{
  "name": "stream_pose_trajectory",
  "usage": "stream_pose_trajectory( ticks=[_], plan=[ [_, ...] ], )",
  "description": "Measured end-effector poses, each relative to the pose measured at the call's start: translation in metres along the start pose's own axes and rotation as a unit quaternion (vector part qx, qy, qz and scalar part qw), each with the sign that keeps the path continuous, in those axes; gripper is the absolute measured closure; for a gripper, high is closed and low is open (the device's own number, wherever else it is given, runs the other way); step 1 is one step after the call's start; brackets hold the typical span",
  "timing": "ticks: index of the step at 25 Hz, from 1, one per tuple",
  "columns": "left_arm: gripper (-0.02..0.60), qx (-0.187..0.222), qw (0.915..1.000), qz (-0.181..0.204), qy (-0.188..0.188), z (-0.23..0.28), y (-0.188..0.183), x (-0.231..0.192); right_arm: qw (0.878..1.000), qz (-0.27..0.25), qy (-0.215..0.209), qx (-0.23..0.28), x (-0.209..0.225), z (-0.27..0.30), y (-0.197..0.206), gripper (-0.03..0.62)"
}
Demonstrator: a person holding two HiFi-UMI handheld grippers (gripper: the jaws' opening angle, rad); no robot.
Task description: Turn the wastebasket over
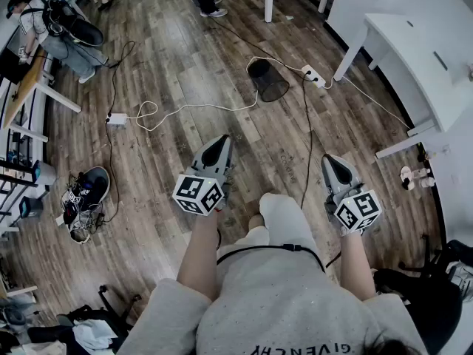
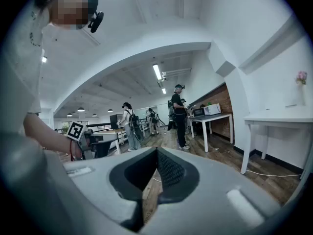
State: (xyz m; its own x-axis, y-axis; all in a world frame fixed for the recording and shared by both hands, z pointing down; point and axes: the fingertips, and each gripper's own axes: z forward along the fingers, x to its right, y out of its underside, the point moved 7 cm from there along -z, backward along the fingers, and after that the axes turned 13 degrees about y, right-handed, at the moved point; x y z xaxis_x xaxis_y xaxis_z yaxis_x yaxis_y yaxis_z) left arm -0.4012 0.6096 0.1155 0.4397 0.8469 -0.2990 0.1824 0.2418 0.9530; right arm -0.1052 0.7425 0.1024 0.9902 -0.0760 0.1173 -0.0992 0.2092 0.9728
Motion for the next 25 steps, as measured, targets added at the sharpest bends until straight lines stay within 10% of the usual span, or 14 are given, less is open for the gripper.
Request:
stream_pose_trajectory(
  ticks=[20,25],
  plan=[
    [0.580,-0.039,0.9989,0.005,-0.025,0.071,0.009,-0.068,0.999,0.036,0.025,-0.021,0.057,0.101,0.008,0.536],
    [0.489,-0.060,0.9975,-0.021,-0.031,0.123,0.023,-0.099,0.997,0.055,0.034,-0.052,0.096,0.146,0.014,0.485]
  ],
)
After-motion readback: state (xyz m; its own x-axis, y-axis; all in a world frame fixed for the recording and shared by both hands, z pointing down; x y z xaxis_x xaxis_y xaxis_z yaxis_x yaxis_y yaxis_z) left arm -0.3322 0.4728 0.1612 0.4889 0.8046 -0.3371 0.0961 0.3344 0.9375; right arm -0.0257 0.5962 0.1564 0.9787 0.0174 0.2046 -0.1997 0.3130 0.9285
